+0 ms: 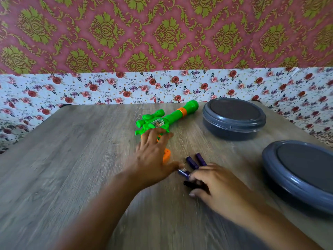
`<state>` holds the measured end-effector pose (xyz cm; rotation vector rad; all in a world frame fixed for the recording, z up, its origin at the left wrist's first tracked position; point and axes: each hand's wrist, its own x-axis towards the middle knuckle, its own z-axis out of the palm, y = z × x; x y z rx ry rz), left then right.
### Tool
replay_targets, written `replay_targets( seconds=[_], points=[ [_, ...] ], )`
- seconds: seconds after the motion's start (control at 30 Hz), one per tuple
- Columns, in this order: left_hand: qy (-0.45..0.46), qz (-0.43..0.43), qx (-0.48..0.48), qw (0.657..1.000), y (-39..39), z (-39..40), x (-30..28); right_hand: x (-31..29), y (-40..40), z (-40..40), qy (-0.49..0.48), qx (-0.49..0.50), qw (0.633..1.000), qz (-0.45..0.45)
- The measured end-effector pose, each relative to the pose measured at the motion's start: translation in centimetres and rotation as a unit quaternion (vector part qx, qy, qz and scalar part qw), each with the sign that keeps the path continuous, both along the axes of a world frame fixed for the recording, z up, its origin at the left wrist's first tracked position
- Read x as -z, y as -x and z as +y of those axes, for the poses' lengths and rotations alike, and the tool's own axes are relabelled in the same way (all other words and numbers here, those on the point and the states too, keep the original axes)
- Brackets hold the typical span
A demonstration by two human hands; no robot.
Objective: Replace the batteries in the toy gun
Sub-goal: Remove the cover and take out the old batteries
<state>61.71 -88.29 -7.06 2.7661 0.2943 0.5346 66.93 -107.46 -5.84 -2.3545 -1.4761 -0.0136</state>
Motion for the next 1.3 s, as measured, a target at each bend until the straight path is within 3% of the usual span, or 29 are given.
replay_targets(
  seconds=[0.2,0.37,0.53,0.77,0.97,1.1,1.3],
  points=[
    [-0.035,0.041,0.072,0.996,0.3,-1.0,0.2,-0.1,-0.5,-0.2,-0.002,0.025,0.999,0.025],
    [-0.027,0.024,0.079,0.996,0.0,-1.7,0.6,-0.8,-1.8,-1.2,-0.043,0.121,0.985,-0.112],
    [-0.032,-0.011,0.091,0.995,-0.1,-1.9,0.8,0.4,-2.4,-0.9,-0.004,0.119,0.992,-0.035],
    [-0.057,-0.053,0.094,0.993,-0.5,-2.5,1.5,-0.1,-2.2,-1.1,0.0,0.105,0.994,-0.014],
    [-0.027,-0.026,0.119,0.992,-0.8,-2.1,1.0,-2.5,-1.8,-4.4,-0.001,0.125,0.977,-0.171],
    [0.016,-0.016,0.149,0.989,-2.0,-3.4,-0.8,-1.3,-4.5,-7.0,0.071,0.121,0.966,-0.215],
    [-0.029,0.007,0.177,0.984,-7.6,-5.7,-4.3,-1.9,-7.3,-9.4,0.089,0.119,0.967,-0.206]
  ],
)
